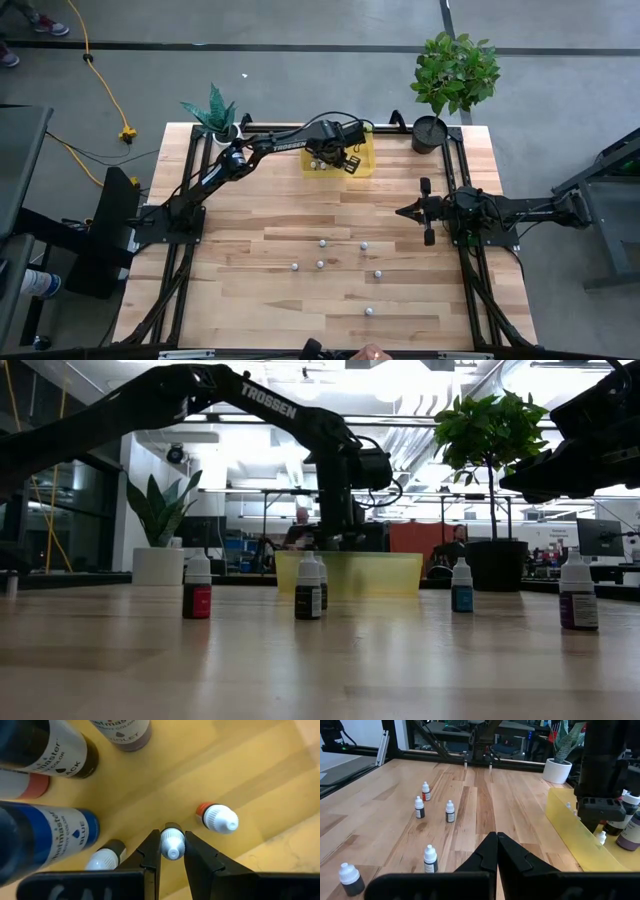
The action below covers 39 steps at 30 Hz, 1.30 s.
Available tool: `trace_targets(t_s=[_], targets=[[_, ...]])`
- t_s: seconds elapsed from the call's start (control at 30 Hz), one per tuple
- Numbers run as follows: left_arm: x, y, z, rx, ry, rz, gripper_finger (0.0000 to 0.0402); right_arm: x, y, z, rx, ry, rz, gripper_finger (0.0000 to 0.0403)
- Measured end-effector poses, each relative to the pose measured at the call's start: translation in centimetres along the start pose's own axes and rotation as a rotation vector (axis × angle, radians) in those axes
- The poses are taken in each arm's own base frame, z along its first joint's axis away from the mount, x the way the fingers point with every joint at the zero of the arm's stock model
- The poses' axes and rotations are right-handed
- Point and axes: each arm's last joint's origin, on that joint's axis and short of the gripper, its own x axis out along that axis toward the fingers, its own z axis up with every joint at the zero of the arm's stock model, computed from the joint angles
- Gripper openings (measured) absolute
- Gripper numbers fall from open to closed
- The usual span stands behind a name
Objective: Pick & Place food coloring
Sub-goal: Put the small green food coloring bottle into the yellow bin, then put the small blue food coloring bottle into the yellow bin
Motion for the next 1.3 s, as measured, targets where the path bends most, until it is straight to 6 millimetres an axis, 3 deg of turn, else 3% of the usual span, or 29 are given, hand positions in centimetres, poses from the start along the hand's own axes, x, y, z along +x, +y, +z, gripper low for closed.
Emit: trace_targets(t_s=[0.27,0.57,0.73,1.07,1.3], targets=[[0.0,0.0,-0.1,0.001,0.017,-0.012,0.0058,0.0,0.0,0.0,0.0,0.0,0.0,0.0],[0.0,0.0,-0.1,0.001,0.024,-0.017,0.0139,0.0,0.0,0.0,0.0,0.0,0.0,0.0],[-0.1,0.0,-0.1,0.001,0.022,-0.018,0.0165,0.0,0.0,0.0,0.0,0.0,0.0,0.0],[-2.7,0.3,0.4,0.014,-0.025,-0.045,0.0171,0.0,0.0,0.0,0.0,0.0,0.0,0.0],[-5.8,0.7,0.7,0.042,-0.065,-0.074,0.0171,0.0,0.0,0.0,0.0,0.0,0.0,0.0]])
